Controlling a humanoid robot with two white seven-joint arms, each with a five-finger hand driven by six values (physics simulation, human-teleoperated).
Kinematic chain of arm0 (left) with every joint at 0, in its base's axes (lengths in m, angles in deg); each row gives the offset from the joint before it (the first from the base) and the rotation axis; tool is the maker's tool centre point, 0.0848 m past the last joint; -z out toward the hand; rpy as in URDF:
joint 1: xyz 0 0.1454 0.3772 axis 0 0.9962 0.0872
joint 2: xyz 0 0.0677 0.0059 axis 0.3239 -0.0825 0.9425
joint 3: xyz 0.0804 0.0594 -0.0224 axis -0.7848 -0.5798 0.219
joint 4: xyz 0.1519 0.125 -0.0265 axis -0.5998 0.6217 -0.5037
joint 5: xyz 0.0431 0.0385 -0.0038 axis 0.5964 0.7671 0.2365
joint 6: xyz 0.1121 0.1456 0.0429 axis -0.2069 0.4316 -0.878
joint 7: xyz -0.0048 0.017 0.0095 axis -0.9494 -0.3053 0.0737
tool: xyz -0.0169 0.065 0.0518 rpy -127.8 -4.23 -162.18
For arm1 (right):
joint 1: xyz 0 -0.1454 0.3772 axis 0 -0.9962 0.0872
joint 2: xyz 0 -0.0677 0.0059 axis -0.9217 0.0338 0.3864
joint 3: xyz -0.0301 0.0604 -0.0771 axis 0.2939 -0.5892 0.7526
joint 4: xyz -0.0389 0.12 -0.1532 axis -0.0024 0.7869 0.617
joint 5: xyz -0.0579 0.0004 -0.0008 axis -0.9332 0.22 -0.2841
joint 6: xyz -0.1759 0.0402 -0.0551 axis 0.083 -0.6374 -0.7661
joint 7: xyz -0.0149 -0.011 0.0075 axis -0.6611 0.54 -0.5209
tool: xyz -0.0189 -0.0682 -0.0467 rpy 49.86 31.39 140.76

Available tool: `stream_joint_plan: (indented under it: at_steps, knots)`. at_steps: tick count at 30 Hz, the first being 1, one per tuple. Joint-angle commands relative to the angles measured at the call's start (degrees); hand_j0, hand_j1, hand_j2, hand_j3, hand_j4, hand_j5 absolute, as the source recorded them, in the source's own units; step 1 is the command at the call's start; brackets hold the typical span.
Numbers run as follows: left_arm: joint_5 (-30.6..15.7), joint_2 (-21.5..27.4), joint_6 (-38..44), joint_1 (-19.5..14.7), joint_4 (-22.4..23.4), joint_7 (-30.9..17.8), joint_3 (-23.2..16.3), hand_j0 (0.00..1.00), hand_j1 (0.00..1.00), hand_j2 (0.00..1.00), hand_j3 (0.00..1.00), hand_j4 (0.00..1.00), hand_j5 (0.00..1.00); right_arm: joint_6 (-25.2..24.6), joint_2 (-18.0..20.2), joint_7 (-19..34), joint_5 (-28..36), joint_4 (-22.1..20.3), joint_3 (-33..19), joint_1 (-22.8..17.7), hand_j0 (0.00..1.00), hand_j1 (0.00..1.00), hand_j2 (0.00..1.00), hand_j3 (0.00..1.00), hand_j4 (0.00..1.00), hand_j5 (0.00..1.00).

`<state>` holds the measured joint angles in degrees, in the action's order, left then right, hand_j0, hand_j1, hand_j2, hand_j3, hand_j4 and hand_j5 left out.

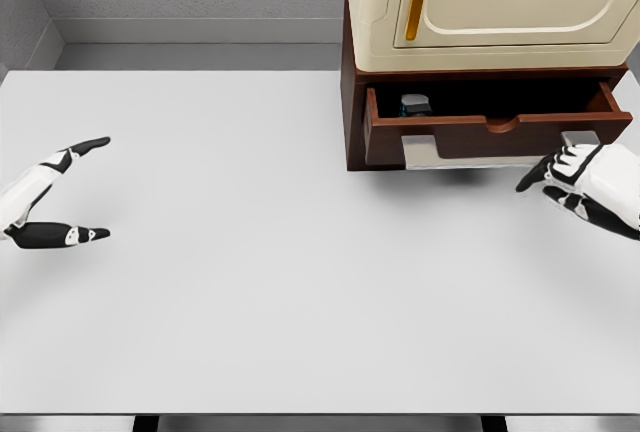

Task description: Put the switch into the drawer with left arm, and close the drawer with right arm

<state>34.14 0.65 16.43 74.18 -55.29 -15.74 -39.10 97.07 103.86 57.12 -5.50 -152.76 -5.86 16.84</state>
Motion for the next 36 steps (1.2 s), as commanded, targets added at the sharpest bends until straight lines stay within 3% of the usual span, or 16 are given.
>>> stream_joint_plan:
  at_steps: [1, 7, 9, 13, 24, 32, 36]
  knots:
    - [-0.46, 0.02, 0.10, -0.09, -0.01, -0.43, -0.04, 1.00, 1.00, 1.00, 1.00, 1.00, 1.00, 0.02, -0.55, -0.04, 0.29, 0.18, 2.49, 0.09, 0.53, 0.53, 0.53, 0.53, 0.53, 0.53]
    - [-0.46, 0.02, 0.10, 0.00, -0.18, -0.69, -0.13, 1.00, 1.00, 1.00, 1.00, 1.00, 1.00, 0.02, -0.81, 0.05, 0.11, 1.59, 3.98, 1.75, 0.54, 0.54, 0.54, 0.54, 0.54, 0.54]
    - [-0.55, -0.32, 0.10, -0.35, -0.18, -3.94, -0.04, 1.00, 1.00, 1.00, 1.00, 1.00, 1.00, 0.02, -0.90, -0.04, 0.03, 2.47, 5.83, 3.69, 0.54, 0.54, 0.54, 0.54, 0.54, 0.54]
    - [-0.55, -1.29, 0.10, -0.53, -2.12, -5.44, -0.04, 1.00, 1.00, 1.00, 1.00, 1.00, 1.00, 0.02, -1.52, 0.05, -0.15, 3.26, 6.09, 4.22, 0.54, 0.54, 0.54, 0.54, 0.54, 0.54]
    - [-0.55, -1.29, 0.10, -0.53, -2.12, -5.44, -0.04, 1.00, 1.00, 1.00, 1.00, 1.00, 1.00, 0.02, -3.10, 0.05, -1.03, 6.16, 6.62, 6.42, 0.54, 0.54, 0.54, 0.54, 0.54, 0.54]
    - [-0.55, -2.52, 0.10, -0.53, -2.12, -5.53, 0.13, 1.00, 1.00, 1.00, 1.00, 1.00, 1.00, 0.02, -4.50, 0.05, -1.03, 7.65, 12.07, 11.60, 0.54, 0.54, 0.54, 0.54, 0.54, 0.54]
    - [-0.55, -2.61, 0.10, -0.53, -2.12, -5.53, 0.13, 1.00, 1.00, 1.00, 1.00, 1.00, 1.00, 0.02, -4.85, 0.05, -1.03, 7.83, 12.33, 12.13, 0.54, 0.54, 0.54, 0.54, 0.54, 0.54]
